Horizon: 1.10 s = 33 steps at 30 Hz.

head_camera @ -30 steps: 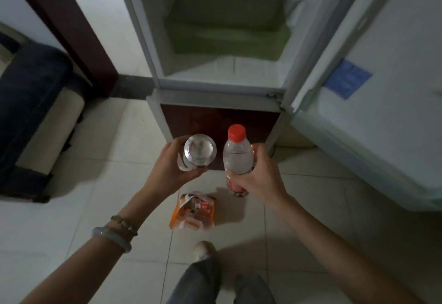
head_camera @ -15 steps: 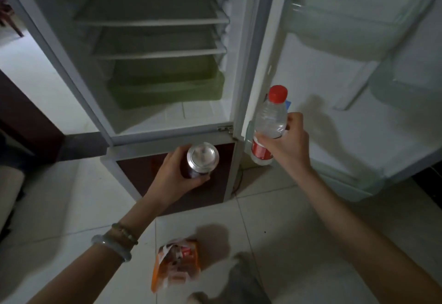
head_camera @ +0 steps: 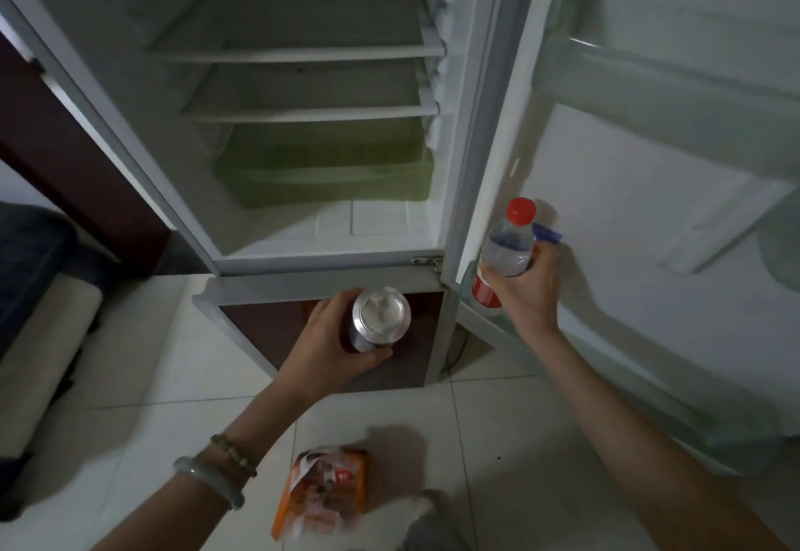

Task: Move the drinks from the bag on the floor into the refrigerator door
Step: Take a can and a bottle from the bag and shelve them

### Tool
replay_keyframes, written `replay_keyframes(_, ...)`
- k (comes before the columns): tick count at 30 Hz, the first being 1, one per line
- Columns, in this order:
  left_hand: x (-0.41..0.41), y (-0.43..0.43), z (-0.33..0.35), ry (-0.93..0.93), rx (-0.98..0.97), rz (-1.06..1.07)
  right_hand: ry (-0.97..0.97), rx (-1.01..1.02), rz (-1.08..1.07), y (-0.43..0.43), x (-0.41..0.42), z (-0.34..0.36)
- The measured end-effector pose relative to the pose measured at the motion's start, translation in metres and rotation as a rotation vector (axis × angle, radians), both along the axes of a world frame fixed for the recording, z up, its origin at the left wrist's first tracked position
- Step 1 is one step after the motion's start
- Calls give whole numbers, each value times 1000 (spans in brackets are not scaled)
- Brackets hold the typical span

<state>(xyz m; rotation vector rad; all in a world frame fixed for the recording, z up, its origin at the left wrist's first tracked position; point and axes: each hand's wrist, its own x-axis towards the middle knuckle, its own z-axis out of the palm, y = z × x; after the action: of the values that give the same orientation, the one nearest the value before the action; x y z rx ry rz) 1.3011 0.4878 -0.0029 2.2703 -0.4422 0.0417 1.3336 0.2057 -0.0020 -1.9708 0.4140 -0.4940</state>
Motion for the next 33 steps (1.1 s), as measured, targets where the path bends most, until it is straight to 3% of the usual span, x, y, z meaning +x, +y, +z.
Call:
replay_keyframes(20, 5, -71, 3, 75, -55, -125, 113, -93, 101, -21, -5, -21)
replay_keyframes(33, -8, -87, 47, 59, -183, -351, -52, -402, 13, 4, -113, 67)
